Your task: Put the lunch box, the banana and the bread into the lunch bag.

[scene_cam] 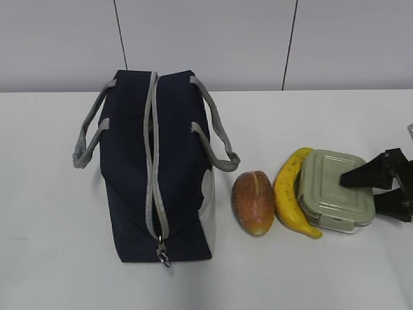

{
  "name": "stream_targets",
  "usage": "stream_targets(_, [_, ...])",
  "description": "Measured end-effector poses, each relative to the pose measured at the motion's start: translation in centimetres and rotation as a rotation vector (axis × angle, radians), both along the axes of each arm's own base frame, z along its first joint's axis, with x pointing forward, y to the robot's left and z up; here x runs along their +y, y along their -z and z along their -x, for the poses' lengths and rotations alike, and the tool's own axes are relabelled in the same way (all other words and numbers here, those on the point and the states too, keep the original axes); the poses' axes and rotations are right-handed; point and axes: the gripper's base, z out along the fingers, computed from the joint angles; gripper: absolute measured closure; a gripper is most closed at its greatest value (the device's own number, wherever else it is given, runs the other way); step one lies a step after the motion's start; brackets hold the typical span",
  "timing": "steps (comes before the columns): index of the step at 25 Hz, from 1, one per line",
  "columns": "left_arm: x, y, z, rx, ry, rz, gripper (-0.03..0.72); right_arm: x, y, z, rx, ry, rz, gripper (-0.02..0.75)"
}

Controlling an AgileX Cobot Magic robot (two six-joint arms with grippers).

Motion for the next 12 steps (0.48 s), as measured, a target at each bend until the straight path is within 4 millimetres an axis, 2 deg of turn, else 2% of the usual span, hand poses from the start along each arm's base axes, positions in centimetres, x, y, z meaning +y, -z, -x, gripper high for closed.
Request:
stream_targets(6, [0.0,0.0,0.0,0.0,0.0,0.0,0.317,0.05,-0.15,-0.32,-0.009,-0.001,0.007,0.16])
stream_targets(12, [0.0,0.0,0.0,0.0,0.0,0.0,0.317,0.05,-0.15,-0.31,-0.01,-0.001,0.006,0.274])
